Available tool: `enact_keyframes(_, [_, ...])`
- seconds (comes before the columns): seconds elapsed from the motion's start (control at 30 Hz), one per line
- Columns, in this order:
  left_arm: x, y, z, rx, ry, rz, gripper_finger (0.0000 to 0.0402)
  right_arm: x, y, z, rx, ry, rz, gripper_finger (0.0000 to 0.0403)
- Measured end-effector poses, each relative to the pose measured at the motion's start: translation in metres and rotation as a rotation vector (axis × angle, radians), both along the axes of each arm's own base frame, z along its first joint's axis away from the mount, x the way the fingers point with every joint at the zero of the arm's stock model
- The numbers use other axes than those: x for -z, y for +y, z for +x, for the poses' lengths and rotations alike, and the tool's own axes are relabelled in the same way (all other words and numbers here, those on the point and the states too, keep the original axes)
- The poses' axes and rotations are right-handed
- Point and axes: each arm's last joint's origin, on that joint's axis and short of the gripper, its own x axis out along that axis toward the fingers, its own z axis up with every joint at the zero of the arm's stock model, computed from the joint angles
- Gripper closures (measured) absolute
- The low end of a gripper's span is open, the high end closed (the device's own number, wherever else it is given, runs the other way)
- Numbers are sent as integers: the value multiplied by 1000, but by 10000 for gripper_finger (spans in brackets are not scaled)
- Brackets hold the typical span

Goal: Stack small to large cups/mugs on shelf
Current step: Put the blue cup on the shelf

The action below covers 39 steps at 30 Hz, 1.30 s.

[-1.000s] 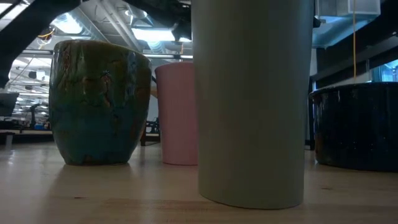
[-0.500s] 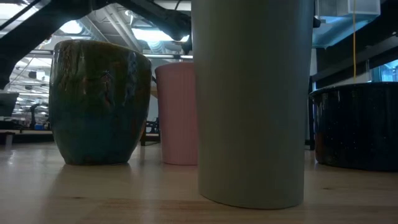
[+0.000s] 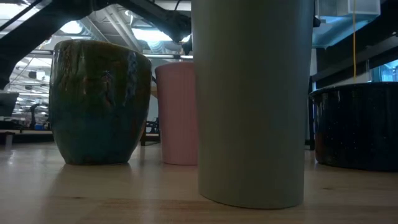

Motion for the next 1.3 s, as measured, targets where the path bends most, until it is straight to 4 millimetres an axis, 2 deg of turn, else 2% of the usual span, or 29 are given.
enact_keyframes(0.23, [16,-5,11,6,7,-39,383,0,2,2,-8,-5,-8,363])
enact_keyframes(0.9, [18,-4,12,10,6,-50,383,1,-2,1,-34,24,-30,351])
enact_keyframes(1.13, [19,-4,11,10,15,-54,383,13,-4,3,-66,72,-7,351])
enact_keyframes(1.3, [19,-1,10,4,14,-55,383,14,-5,3,-84,99,-33,351])
